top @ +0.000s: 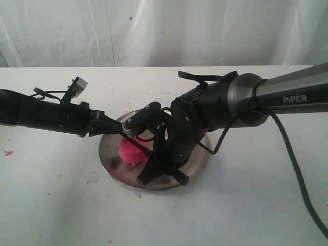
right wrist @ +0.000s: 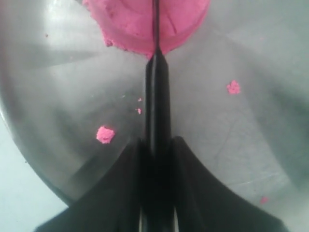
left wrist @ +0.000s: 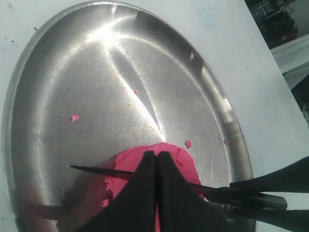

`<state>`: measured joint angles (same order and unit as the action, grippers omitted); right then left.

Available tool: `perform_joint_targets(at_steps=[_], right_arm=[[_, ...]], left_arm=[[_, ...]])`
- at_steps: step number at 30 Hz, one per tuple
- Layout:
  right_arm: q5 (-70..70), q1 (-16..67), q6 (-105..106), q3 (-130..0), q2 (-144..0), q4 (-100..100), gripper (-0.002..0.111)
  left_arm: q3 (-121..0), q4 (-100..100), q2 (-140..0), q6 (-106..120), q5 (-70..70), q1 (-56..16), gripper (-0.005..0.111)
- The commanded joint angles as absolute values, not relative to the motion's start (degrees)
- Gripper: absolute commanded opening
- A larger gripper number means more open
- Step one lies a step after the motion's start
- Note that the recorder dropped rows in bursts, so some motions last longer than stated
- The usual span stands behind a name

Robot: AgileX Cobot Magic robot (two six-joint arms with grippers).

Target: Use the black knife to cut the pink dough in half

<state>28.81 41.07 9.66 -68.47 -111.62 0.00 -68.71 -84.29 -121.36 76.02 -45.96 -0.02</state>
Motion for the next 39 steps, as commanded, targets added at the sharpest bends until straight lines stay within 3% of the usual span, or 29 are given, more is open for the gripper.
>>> perform_joint_targets(at_steps=[1, 39], right_arm=[[29.13, 40.97, 10.16, -68.61, -112.11, 0.00, 0.003], [33.09, 40.97, 10.16, -72.58, -115.00, 0.00, 0.003]], left_arm=[[-68.73, -83.90, -121.95, 76.72, -45.76, -0.40, 0.000], [-68.73, -83.40, -122.67, 76.85, -45.98, -0.40, 0.000]])
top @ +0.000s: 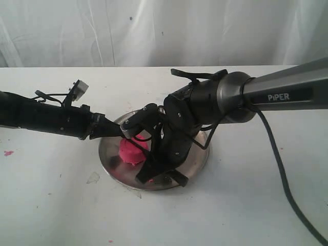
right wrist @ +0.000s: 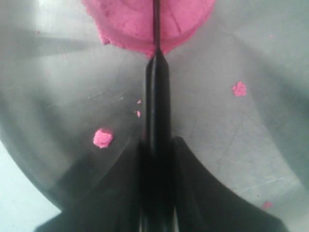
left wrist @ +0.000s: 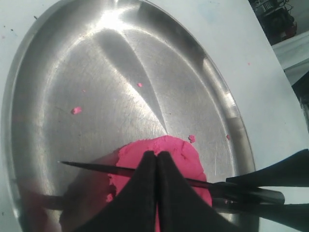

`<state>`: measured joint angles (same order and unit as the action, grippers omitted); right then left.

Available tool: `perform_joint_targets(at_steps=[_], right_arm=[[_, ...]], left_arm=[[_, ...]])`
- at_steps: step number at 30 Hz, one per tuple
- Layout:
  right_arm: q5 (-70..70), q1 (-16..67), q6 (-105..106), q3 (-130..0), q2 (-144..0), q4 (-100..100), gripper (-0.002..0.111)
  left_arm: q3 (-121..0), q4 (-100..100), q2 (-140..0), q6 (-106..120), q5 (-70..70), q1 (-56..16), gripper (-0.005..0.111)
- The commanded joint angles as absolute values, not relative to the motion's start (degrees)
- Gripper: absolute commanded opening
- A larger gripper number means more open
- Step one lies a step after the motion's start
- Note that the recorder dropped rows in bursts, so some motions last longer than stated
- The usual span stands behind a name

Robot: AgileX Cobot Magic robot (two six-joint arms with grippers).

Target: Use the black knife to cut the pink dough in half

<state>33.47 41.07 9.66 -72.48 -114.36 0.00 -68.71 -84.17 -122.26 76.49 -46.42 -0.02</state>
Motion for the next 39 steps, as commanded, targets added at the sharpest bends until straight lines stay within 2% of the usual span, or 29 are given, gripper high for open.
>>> perform_joint_targets(at_steps=[1, 15, 39], right_arm=[[33.09, 40.97, 10.16, -72.58, -114.89, 0.00, 0.003], [32.32, 40.97, 10.27, -72.58, -110.86, 0.00, 0.003], [33.30, 40.97, 10.27, -72.58, -114.38, 0.00, 0.003]], left_arm=[[-68.73, -83.40, -122.67, 76.85, -45.98, -0.40, 0.000], [-68.73, -83.40, -122.67, 76.98, -45.87, -0.40, 0.000], [-68.73, -83.40, -122.67, 76.98, -45.54, -0.40, 0.000]])
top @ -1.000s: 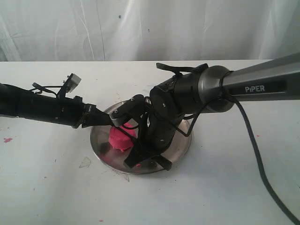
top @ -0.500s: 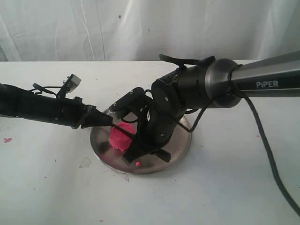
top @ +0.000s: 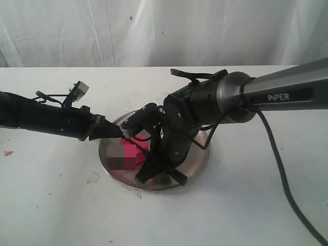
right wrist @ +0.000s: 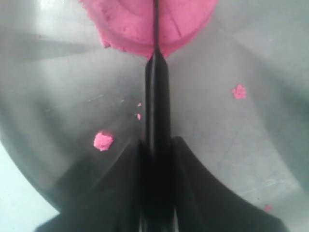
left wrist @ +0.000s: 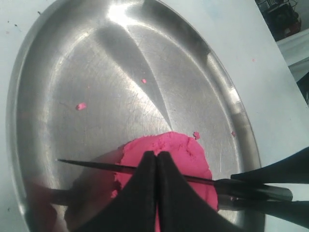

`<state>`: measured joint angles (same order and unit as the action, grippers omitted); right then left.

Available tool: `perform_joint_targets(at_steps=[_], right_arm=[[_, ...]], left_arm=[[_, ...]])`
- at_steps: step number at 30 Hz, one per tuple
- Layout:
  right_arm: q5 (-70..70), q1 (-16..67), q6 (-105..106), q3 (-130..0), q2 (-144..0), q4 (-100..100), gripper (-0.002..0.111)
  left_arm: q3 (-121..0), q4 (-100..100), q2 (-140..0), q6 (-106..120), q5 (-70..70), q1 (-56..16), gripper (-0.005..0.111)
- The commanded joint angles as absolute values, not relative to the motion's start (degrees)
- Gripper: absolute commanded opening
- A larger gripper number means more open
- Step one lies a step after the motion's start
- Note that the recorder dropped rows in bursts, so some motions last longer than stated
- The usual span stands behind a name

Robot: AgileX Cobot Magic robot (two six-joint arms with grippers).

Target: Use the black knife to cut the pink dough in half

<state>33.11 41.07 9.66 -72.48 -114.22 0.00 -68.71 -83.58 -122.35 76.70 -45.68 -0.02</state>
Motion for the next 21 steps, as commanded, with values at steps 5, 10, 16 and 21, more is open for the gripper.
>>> perform_joint_targets(at_steps=[5, 10, 16, 21], right_arm=[[33.30, 40.97, 10.27, -72.58, -113.81, 0.00, 0.003], [33.30, 40.97, 10.27, -72.58, -112.95, 0.00, 0.003], [33.30, 40.97, 10.27, -72.58, -111.73, 0.00, 0.003], [34.13, 40.97, 10.27, -72.58, -111.69, 0.00, 0.003]], left_arm=[[-68.73, -82.90, -122.67, 76.98, -44.54, -0.40, 0.000], [-68.73, -82.92, -122.77, 76.98, -43.99, -0.40, 0.000], [-68.73, -82.52, -122.77, 76.98, -43.46, -0.40, 0.000], [-68.73, -82.52, -122.77, 76.98, -43.35, -0.40, 0.000]])
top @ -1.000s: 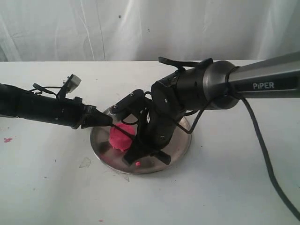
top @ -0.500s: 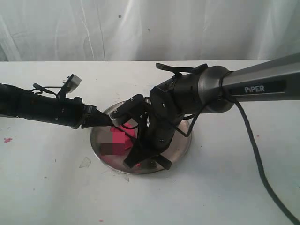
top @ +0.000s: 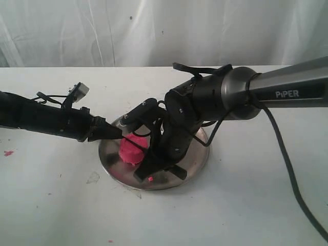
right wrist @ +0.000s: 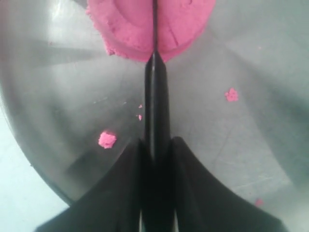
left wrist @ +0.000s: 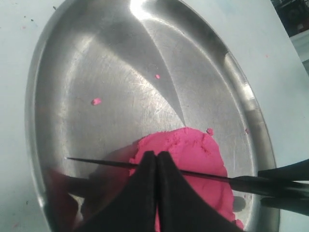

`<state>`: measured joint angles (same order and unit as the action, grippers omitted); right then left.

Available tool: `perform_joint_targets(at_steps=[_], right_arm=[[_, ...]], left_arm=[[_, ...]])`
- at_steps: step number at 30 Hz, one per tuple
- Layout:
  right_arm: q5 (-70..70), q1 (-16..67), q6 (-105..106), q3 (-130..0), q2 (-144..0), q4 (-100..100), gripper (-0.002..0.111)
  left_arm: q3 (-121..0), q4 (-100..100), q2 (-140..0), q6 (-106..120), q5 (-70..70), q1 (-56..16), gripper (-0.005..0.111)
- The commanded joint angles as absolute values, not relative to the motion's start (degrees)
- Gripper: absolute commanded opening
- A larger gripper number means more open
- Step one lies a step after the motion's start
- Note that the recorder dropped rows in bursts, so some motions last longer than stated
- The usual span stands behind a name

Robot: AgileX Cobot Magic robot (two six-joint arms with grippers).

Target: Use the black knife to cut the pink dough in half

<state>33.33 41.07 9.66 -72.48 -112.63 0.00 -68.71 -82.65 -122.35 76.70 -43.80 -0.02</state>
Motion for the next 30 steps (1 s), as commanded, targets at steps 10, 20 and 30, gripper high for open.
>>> perform_joint_targets(at_steps=[10, 20, 30], right_arm=[[34.78, 40.97, 10.27, -72.58, -111.69, 0.00, 0.003], [34.68, 40.97, 10.13, -72.58, -111.69, 0.00, 0.003], [34.46, 40.97, 10.23, -72.58, -111.69, 0.00, 0.003]], left_arm=[[-71.48, -83.04, -121.28, 76.81, -48.32, 0.90, 0.000], [-73.09, -79.16, -120.57, 73.02, -46.46, 1.89, 0.000], [-73.08, -76.59, -120.68, 73.14, -44.23, -0.72, 0.000]])
